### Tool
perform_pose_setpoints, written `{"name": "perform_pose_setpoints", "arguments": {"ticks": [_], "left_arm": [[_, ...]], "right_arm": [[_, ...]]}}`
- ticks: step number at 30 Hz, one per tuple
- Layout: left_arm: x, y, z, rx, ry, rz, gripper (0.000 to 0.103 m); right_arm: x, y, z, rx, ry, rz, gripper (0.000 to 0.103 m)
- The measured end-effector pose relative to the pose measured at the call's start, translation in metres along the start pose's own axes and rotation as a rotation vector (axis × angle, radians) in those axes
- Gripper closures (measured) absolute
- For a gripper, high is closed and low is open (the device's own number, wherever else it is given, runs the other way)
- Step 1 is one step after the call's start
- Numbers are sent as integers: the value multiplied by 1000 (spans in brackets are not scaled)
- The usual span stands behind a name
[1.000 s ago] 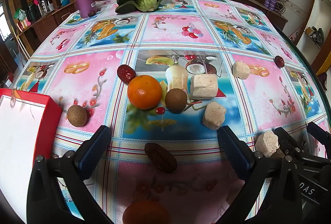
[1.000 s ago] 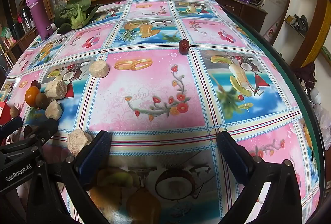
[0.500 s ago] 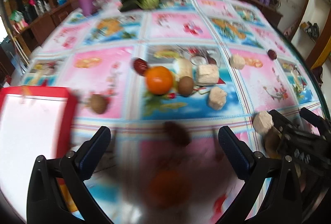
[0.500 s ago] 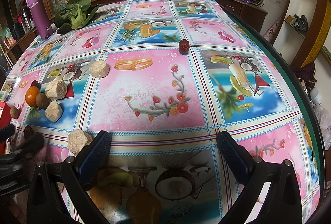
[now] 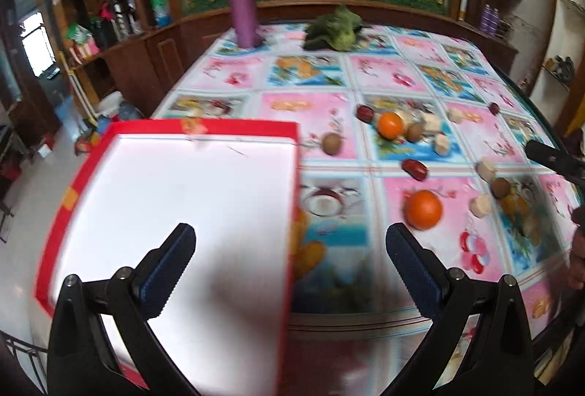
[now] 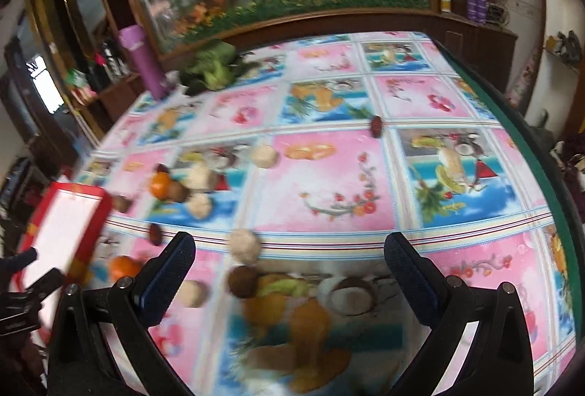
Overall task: Organize fruits
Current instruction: 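Move both tools over the tablecloth toward the two oranges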
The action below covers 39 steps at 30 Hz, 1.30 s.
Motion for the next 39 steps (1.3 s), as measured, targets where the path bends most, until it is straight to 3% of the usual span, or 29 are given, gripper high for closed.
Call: {"name": "perform_pose_setpoints", "arguments": {"ticks": [5, 11, 14, 16, 20, 22, 33, 37, 39], "left_arm": [[-8, -22, -8, -26, 12, 16, 0], [-20, -60, -31, -69, 76, -76, 0], [-18, -64, -40, -66, 85, -83, 0], [-14, -61, -46, -54, 83, -79, 0], [4, -47, -60, -17, 66, -39, 0], [12, -40, -63, -2, 53, -30, 0], [90, 48, -78, 130, -134, 89, 0], [112, 79, -78, 117, -195, 131, 0], [122, 89, -77, 112, -217, 137, 6]], "right_arm": [[9, -68, 14, -88, -68, -149, 1], [44, -127, 41, -194, -157, -218, 5], [61, -133, 46, -204, -195, -194, 23], [73, -132, 49, -204, -226, -186, 43], [73, -130, 54, -203, -234, -185, 58], [71, -129, 54, -187, -233, -214, 71], [50, -118, 70, -143, -249, -314, 71], [50, -120, 71, -140, -239, -329, 70], [50, -119, 70, -126, -242, -348, 70]]}}
Point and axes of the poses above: each gripper's, at about its wrist camera, not at the fingertips, and x roughly the way its jaws point, y to its right, z to its underside, the point moved 9 cm from there along x, roughly the way its jaws point, and after that the axes turned 4 degrees about -z, right-handed, at the moved point
